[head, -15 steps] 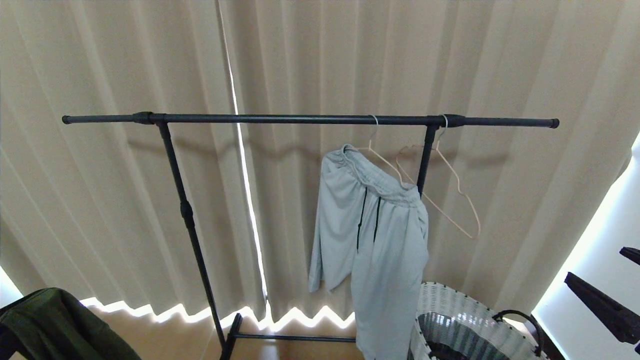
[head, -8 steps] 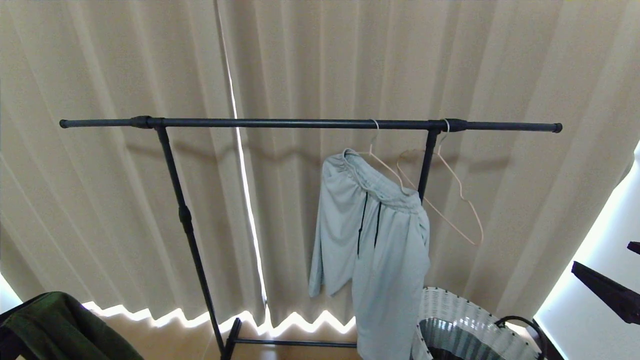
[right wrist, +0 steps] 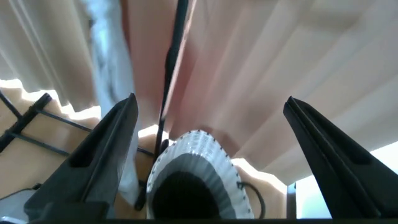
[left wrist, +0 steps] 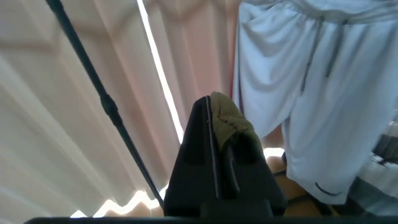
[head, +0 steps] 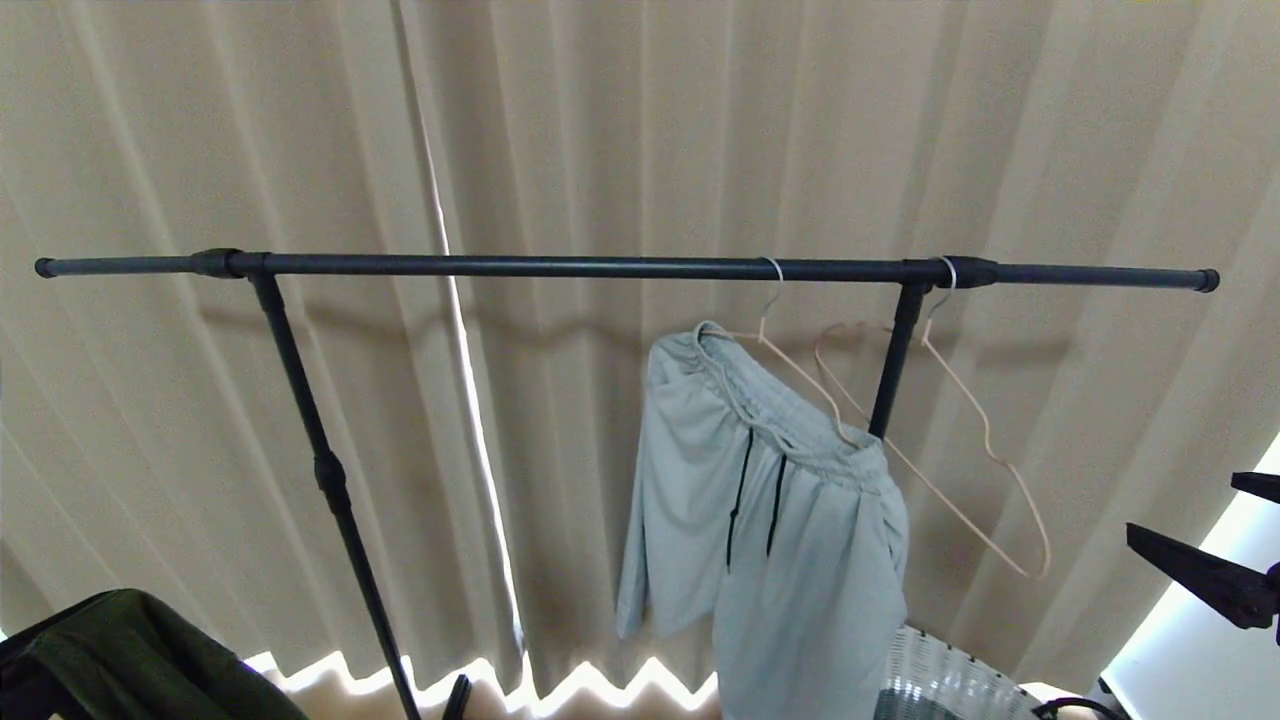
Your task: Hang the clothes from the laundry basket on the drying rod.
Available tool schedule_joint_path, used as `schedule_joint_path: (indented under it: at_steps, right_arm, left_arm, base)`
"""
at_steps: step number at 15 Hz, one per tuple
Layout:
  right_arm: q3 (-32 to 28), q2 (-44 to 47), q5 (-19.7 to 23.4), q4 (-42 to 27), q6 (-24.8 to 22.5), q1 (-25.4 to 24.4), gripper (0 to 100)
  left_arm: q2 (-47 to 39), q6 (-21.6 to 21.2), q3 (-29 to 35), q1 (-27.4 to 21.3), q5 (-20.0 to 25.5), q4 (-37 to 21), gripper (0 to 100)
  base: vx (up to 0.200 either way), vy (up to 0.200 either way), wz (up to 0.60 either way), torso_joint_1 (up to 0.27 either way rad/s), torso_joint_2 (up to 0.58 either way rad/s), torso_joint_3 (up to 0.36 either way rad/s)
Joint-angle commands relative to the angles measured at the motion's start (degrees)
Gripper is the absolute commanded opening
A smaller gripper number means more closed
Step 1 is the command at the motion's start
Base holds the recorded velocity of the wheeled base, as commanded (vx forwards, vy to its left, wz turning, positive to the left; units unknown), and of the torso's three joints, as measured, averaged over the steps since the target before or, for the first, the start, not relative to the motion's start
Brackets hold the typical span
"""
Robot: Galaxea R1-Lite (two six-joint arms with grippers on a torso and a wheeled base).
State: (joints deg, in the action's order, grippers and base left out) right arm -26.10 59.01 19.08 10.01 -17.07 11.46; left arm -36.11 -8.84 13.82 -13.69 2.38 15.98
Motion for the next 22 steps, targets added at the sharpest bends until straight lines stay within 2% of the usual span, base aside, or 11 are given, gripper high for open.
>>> schedule_joint_path:
  at_steps: [1,3,5,8,13,15,16,18,22]
  right_arm:
    - [-1.76,4.62,-2.29,0.36,0.02,-1.35,100]
    - [-2.64,6.20,-5.54,0.19,0.02,-3.90,100]
    - [-3.17,7.52,-7.83,-0.08,0.10,-7.50,100]
    - [-6.42,12.97,-13.80,0.19,0.19,-13.74,100]
    - [-11.08,22.28,-15.83,0.10,0.63,-15.85,100]
    - [-12.57,26.33,-18.81,0.19,4.06,-17.26,100]
    - [-13.89,28.17,-20.40,0.10,8.54,-19.11,100]
    - [-15.21,29.14,-21.71,-0.08,12.32,-20.34,100]
    - [-15.38,28.88,-21.80,-0.08,12.41,-20.34,100]
  left_arm:
    - [-1.60,-0.04,-0.46,-0.02,0.00,0.01,0]
    - [-1.86,-0.04,-0.55,-0.02,0.00,0.01,0]
    - [-1.86,-0.13,-0.73,-0.11,0.00,0.01,0]
    - [-1.68,-0.21,-1.43,-0.46,0.00,0.19,0]
    - [-1.77,-0.21,-1.61,-0.46,0.00,0.19,0]
    - [-1.68,-0.21,-1.61,-0.46,0.00,0.28,0]
    - [-1.77,-0.21,-1.61,-0.46,0.00,0.19,0]
    - [-1.77,-0.21,-1.61,-0.46,0.00,0.19,0]
    - [-1.77,-0.21,-1.61,-0.55,0.00,0.19,0]
  base:
    - [0.200,0.000,0.00,0.002,0.00,-0.002]
    - [0.200,0.000,0.00,0.002,0.00,0.002]
    - [0.000,0.000,0.00,0.000,0.00,0.000]
    - [0.000,0.000,0.00,0.000,0.00,0.000]
    - [0.000,0.000,0.00,0.000,0.00,0.000]
    - [0.000,0.000,0.00,0.000,0.00,0.000]
    - [0.000,0.000,0.00,0.000,0.00,0.000]
    - [0.000,0.000,0.00,0.000,0.00,0.000]
    - [0.000,0.000,0.00,0.000,0.00,0.000]
